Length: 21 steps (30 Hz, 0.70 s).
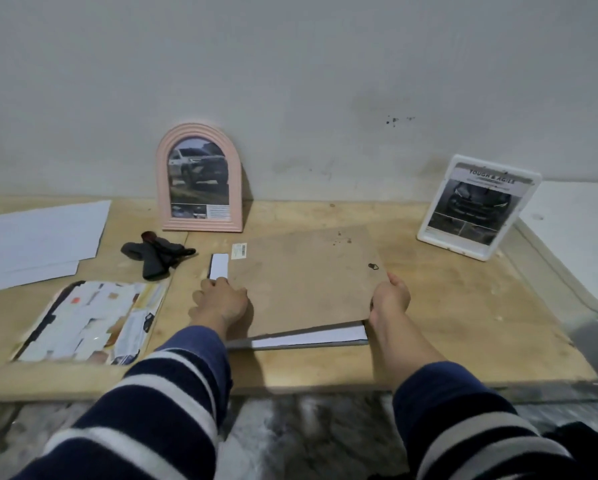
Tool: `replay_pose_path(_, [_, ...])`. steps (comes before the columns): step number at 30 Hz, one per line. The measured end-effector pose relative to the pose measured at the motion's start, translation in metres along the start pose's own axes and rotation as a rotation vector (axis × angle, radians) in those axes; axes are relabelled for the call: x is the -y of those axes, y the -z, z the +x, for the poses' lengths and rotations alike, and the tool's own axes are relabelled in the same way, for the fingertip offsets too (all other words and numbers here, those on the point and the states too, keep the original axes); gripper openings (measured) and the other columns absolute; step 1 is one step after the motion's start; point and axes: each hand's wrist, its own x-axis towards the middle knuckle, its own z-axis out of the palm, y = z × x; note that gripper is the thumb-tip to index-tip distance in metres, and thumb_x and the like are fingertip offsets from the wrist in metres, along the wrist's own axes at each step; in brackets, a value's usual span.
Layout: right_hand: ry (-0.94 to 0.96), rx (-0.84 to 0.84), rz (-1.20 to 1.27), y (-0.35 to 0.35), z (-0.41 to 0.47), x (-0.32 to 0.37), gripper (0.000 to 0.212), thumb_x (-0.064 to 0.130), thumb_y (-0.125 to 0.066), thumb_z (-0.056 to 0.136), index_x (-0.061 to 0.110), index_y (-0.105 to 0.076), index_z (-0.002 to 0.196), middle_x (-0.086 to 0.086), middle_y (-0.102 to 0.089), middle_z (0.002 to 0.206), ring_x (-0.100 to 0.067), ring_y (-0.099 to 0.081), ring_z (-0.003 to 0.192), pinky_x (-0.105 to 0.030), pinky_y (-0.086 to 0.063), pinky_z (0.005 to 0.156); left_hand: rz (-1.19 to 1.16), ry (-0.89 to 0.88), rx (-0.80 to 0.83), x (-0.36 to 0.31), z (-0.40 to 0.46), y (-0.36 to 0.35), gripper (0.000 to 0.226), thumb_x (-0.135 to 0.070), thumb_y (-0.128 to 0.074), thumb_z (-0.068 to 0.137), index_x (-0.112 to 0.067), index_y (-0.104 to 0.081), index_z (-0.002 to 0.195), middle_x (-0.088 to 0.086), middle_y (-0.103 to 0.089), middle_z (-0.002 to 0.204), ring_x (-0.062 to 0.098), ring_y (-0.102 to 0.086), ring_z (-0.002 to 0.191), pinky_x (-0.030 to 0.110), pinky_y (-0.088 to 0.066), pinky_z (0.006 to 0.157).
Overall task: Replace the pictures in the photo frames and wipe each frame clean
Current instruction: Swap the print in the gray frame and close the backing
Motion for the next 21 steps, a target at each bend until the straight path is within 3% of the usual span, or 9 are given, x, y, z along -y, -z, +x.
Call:
replay_pose_path(4, [-0.014, 0.01, -0.046, -0.012, -0.008, -0.015, 0.041, 0.004, -0.043, 0.088, 0.024, -0.06, 0.119, -0.007, -0.067, 0.106, -0.027, -0.066, 0.086, -0.033, -0.057, 0.068, -0.029, 0.077, 0.012, 0.012, -0.001, 0.001, 0.055, -0.04, -0.045, 0.098, -0.011, -0.032, 0.142, 0.015, -0.025, 0.144, 0.037, -0.032, 0.127, 0.047, -0.032, 0.105])
replay_pose_path(9, [-0.04, -0.015, -0.088, -0.02, -0.014, -0.03, 0.042, 0.007, -0.039, 0.084, 0.033, -0.057, 0.112, -0.002, -0.067, 0.105, -0.027, -0.067, 0.089, -0.047, -0.059, 0.079, -0.126, 0.101, 0.058, 0.024, 0.002, 0.001, 0.059, -0.035, -0.05, 0.097, -0.007, -0.028, 0.144, 0.015, -0.024, 0.146, 0.04, -0.036, 0.128, 0.047, -0.034, 0.103])
replay_pose_path(16, [-0.005, -0.03, -0.174, -0.022, -0.02, -0.037, 0.047, 0.006, -0.036, 0.082, 0.039, -0.055, 0.11, 0.003, -0.066, 0.109, -0.024, -0.066, 0.088, -0.04, -0.058, 0.081, -0.035, 0.047, 0.086, 0.029, -0.005, 0.003, 0.062, -0.037, -0.058, 0.093, -0.007, -0.034, 0.141, 0.013, -0.023, 0.145, 0.035, -0.036, 0.126, 0.042, -0.036, 0.103])
replay_pose_path(21, [0.071, -0.002, -0.332, -0.017, -0.017, -0.039, 0.048, 0.001, -0.036, 0.086, 0.031, -0.053, 0.12, -0.001, -0.063, 0.115, -0.026, -0.064, 0.091, -0.041, -0.057, 0.081, -0.04, 0.015, 0.088, 0.031, -0.01, 0.003, 0.072, -0.041, -0.068, 0.086, -0.008, -0.033, 0.14, 0.011, -0.024, 0.145, 0.032, -0.035, 0.127, 0.041, -0.035, 0.104])
